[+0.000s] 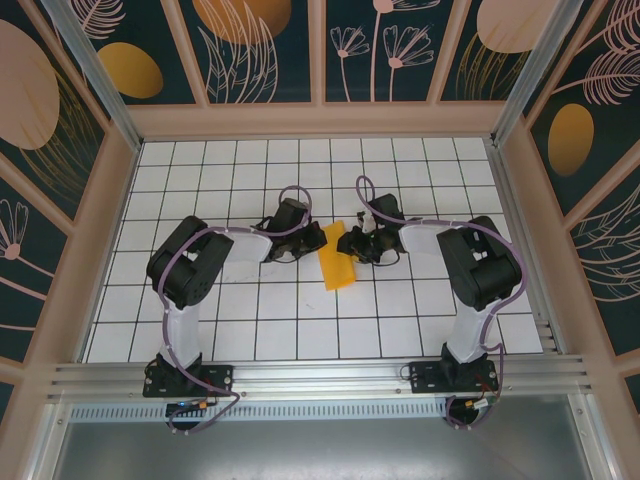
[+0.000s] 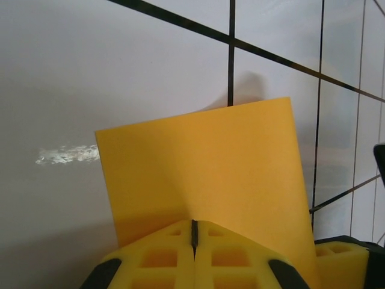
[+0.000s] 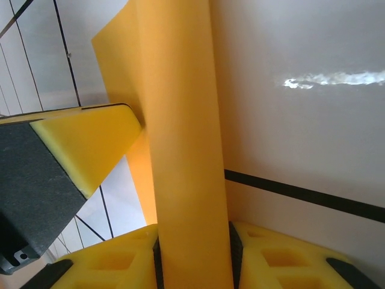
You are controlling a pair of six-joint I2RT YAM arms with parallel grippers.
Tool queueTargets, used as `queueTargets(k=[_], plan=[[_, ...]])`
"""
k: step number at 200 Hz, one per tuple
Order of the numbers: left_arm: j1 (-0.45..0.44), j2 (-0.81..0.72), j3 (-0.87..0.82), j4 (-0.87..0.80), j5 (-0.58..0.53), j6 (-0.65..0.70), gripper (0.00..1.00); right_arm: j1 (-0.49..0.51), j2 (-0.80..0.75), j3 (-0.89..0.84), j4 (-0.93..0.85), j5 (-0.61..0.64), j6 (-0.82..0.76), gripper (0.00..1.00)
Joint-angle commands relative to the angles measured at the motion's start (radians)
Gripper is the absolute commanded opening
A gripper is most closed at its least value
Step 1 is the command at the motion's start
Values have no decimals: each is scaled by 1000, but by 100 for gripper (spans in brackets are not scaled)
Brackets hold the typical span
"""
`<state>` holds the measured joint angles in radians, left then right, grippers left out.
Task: Fold a paper plane with a square sheet of paper (pick it up from the middle)
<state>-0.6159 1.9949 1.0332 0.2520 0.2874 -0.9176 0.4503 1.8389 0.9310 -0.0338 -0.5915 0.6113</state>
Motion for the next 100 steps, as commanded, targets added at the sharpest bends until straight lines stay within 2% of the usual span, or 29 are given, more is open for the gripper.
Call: queueTargets(k=[1,39,67,100], plan=[[-6,38,34,-141,-55,36,0,-2,-33,27,-47,23,-22,37],[-8,58,60,-196,-70,56,0,-2,-99,49,-140,104,-90,54],[-12,64,71,-198,-64,63,0,26,-110,90,-223,198,-182,61],[-17,60,80,-198,-62,71,0,79,-43,158,-283,254,-275,64]])
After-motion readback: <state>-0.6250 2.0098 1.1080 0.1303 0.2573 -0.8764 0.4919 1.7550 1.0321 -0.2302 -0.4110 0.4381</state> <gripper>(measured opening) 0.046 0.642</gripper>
